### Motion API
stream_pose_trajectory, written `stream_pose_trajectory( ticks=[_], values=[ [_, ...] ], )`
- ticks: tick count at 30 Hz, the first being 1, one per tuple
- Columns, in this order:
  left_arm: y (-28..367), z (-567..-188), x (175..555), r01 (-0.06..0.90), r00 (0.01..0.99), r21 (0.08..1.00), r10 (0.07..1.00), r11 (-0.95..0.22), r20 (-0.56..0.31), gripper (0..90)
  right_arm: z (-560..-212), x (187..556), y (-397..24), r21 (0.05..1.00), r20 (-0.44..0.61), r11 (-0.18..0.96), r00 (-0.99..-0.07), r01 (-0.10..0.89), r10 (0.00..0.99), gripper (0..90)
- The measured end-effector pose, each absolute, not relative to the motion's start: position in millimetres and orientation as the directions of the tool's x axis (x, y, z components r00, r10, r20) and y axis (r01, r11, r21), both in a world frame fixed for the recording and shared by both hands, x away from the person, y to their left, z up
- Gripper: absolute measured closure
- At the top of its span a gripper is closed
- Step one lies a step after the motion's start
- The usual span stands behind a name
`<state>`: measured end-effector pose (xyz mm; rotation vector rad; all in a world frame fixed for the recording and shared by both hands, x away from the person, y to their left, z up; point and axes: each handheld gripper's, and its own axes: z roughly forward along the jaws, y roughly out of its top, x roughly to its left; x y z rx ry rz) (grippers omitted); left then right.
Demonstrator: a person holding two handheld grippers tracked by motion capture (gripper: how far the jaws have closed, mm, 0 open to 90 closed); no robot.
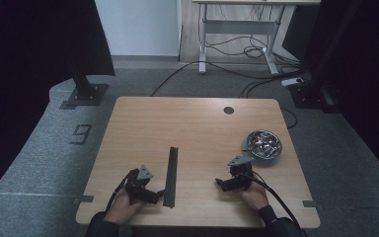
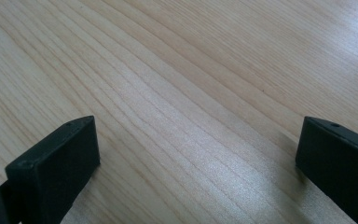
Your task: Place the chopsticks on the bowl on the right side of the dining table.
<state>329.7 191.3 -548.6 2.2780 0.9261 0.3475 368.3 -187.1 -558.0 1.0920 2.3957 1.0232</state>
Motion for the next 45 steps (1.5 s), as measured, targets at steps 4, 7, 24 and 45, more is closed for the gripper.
stream_pose_trajectory(
  ticks=[4, 7, 24, 45],
  values=[
    [191, -549, 330, 0.527, 0.716, 0.654, 0.698, -0.542, 0.002, 0.0, -558, 368, -187, 0.720, 0.009, 0.452, -0.658, 0.527, 0.753, 0.0],
    [191, -549, 330, 0.527, 0.716, 0.654, 0.698, -0.542, 0.002, 0.0, -558, 368, -187, 0.720, 0.009, 0.452, -0.658, 0.527, 0.753, 0.0],
    [191, -549, 330, 0.527, 0.716, 0.654, 0.699, -0.542, 0.002, 0.0, -557, 368, -187, 0.712, 0.009, 0.461, -0.663, 0.529, 0.749, 0.0],
    [191, -549, 330, 0.528, 0.715, 0.654, 0.699, -0.542, 0.002, 0.0, -543, 372, -175, 0.709, 0.007, 0.486, -0.695, 0.511, 0.719, 0.0]
  ],
)
